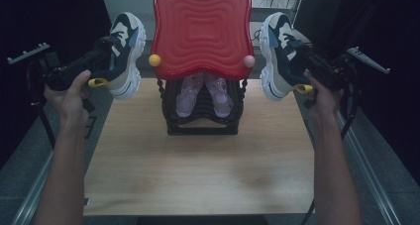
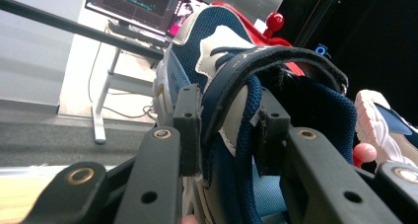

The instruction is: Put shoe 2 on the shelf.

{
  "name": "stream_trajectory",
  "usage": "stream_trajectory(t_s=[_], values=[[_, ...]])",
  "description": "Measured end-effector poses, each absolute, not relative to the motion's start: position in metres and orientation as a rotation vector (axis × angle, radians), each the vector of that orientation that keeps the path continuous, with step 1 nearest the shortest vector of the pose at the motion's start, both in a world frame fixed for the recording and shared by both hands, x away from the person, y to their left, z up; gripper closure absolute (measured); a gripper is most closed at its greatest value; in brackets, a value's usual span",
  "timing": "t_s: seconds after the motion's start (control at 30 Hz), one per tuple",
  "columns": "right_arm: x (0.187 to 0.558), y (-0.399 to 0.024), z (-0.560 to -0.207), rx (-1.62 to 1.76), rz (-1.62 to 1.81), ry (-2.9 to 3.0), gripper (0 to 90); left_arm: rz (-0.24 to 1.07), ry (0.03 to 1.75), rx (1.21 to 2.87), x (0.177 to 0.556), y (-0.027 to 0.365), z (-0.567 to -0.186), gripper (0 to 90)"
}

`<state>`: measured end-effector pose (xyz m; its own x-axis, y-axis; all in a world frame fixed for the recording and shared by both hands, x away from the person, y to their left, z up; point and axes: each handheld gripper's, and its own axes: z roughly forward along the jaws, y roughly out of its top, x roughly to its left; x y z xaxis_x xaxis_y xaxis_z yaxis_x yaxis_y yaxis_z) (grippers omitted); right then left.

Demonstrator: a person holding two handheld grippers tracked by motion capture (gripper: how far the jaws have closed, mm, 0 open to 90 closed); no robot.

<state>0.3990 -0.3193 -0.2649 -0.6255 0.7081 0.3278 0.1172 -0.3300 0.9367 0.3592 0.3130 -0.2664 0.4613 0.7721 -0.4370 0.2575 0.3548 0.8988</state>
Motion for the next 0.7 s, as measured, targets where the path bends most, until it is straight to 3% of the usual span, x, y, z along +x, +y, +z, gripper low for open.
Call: stream_trajectory(t_s=[0.7], values=[[0.414, -0.291, -0.216, 1.011, 2.059, 1.553, 73.5, 0.415, 1.036, 1.201, 0.377, 0.290, -0.227, 69.2]])
